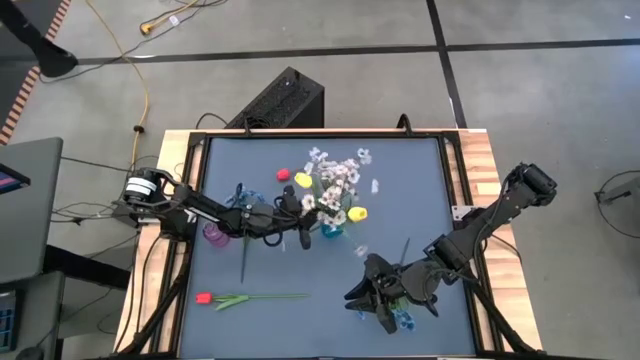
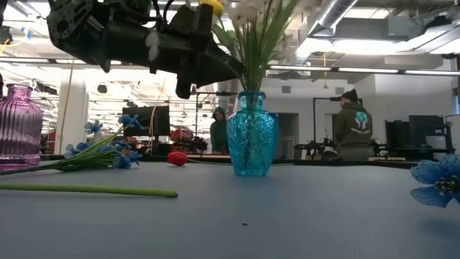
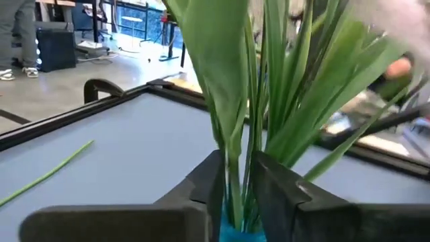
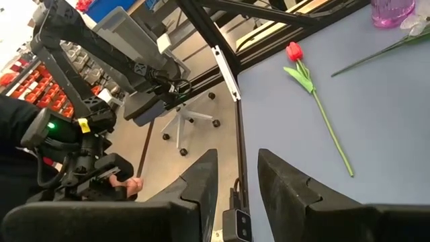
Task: Sort flowers into vase by color
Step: Put the yellow tulip into the blue vase, then put the bottom blue flowers into the purple vase
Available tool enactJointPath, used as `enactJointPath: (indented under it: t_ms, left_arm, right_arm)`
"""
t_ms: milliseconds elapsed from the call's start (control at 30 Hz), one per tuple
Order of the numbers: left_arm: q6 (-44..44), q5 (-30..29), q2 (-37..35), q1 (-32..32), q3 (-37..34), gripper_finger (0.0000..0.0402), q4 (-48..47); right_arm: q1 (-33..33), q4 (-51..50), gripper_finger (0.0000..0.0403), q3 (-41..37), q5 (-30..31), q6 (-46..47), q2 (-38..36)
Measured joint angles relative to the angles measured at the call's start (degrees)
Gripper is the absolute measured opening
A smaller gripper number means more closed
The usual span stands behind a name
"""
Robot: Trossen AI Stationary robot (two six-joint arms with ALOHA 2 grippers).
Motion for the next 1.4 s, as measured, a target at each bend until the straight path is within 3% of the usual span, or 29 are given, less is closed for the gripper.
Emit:
enactJointPath:
  t_ms: [200, 333, 533, 933, 1200, 1400]
  left_arm:
    - [-0.4, 0.0, -0.6, 0.0, 0.0, 0.01, 4.6]
    - [-0.2, 0.4, -3.0, 0.0, 0.0, 0.0108, 2.5]
    - [0.0, 3.6, -11.1, 0.0, 0.0, 0.011, -10.0]
    - [1.1, 5.1, -35.5, 0.0, 0.0, 0.011, -43.4]
    - [-8.5, 10.8, -50.9, -1.2, 0.0, 0.011, -62.3]
    - [-17.1, 12.1, -55.4, -8.1, 0.0, 0.011, -69.4]
  right_arm:
    - [0.0, 0.0, 0.0132, 0.0, 0.0, 0.0, 0.0]
    - [0.0, 0.0, 0.0132, 0.0, 0.0, 0.0, 0.0]
    - [0.0, 0.0, 0.0132, 0.0, 0.0, 0.0, 0.0]
    - [0.0, -0.2, 0.0132, 0.0, 0.0, -1.1, 0.0]
    - [0.0, -0.2, 0.0132, 0.0, -0.2, -1.1, 0.0]
    - [0.0, -0.2, 0.0132, 0.0, -1.3, -1.5, 0.0]
